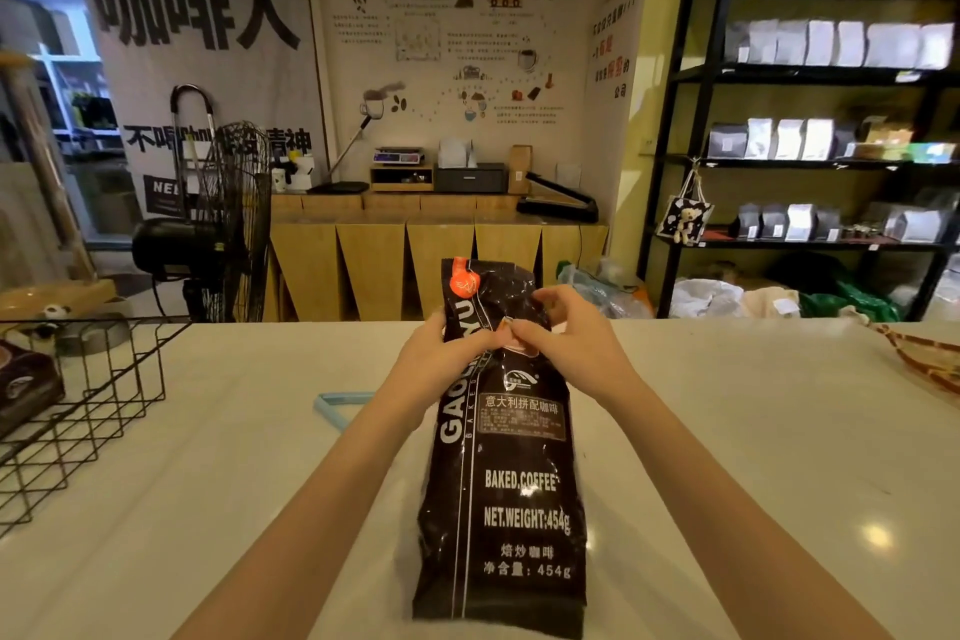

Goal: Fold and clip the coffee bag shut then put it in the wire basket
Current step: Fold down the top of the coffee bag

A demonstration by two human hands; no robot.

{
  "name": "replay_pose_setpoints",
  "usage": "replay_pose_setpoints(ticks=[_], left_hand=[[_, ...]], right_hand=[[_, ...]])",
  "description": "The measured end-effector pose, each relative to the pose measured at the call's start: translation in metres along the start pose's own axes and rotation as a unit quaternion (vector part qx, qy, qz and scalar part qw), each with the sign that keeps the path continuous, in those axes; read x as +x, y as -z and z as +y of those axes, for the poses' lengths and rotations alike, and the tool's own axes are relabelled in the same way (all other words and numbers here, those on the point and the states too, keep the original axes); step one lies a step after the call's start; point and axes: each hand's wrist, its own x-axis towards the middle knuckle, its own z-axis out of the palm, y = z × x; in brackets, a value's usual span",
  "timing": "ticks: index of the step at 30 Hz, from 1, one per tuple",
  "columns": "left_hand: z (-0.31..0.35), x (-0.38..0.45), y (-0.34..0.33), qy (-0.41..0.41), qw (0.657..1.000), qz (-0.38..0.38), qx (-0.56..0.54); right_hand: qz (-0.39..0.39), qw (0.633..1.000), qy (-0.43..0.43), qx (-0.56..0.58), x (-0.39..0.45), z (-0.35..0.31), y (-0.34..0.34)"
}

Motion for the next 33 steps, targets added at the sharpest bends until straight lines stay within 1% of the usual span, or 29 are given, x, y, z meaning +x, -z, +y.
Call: replay_pose_setpoints(ticks=[3,7,10,13,18,22,26,29,33], left_hand=[[0.014,-0.008,-0.002,-0.084,0.996,0.037,-0.007],[0.027,-0.017,-0.001,-0.173,0.983,0.058,-0.015],[0.031,-0.019,0.000,-0.225,0.972,0.064,-0.012],[0.028,-0.020,0.000,-0.252,0.964,0.078,-0.022],[0.018,-0.016,0.000,-0.248,0.965,0.083,-0.022],[0.014,-0.012,-0.002,-0.235,0.969,0.078,-0.014],[0.013,-0.015,-0.010,-0.230,0.969,0.089,-0.009],[0.005,-0.016,-0.021,-0.211,0.971,0.109,0.005],[-0.004,-0.012,-0.027,-0.171,0.977,0.130,0.000]], right_hand=[[0.027,0.997,0.054,0.043,0.000,-0.014,0.010],[0.063,0.989,0.116,0.071,-0.004,-0.030,0.020],[0.093,0.977,0.166,0.095,-0.007,-0.040,0.024],[0.107,0.968,0.200,0.105,-0.011,-0.043,0.023],[0.108,0.967,0.209,0.096,-0.011,-0.038,0.017],[0.093,0.970,0.198,0.107,-0.008,-0.030,0.014],[0.102,0.970,0.192,0.105,-0.005,-0.024,0.013],[0.104,0.971,0.189,0.105,-0.004,-0.021,0.014],[0.068,0.979,0.163,0.097,-0.004,-0.023,0.018]])
